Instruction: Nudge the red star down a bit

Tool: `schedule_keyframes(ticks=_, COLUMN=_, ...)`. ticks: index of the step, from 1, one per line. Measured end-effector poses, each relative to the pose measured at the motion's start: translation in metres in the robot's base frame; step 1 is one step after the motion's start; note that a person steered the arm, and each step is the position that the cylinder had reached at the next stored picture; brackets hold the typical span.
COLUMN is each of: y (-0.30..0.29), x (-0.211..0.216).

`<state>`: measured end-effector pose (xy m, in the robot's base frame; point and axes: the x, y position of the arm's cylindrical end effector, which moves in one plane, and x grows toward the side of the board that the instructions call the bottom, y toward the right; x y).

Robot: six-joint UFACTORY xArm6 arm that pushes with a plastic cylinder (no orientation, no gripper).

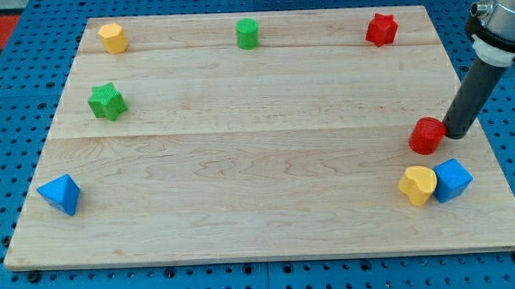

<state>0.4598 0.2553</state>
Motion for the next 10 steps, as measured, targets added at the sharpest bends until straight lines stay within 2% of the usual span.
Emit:
schedule_keyframes(ticks=1, y=-0.001, x=-0.038)
schedule_keyframes(ticks=2, y=-0.033, x=-0.034)
schedule_keyframes(ticks=3, y=-0.033, x=0.016)
schedule_keyframes(ticks=4, y=-0.03, x=0.023)
schedule_keyframes(ticks=5, y=-0.03, x=-0.025)
schedule_keyframes(ticks=7, y=-0.032, x=-0.158)
schedule_keyframes(ticks=8, y=-0.04, x=-0.185)
schedule_keyframes(ticks=9, y=-0.026, x=-0.136)
schedule_keyframes(ticks=10, y=0.017, x=-0.173)
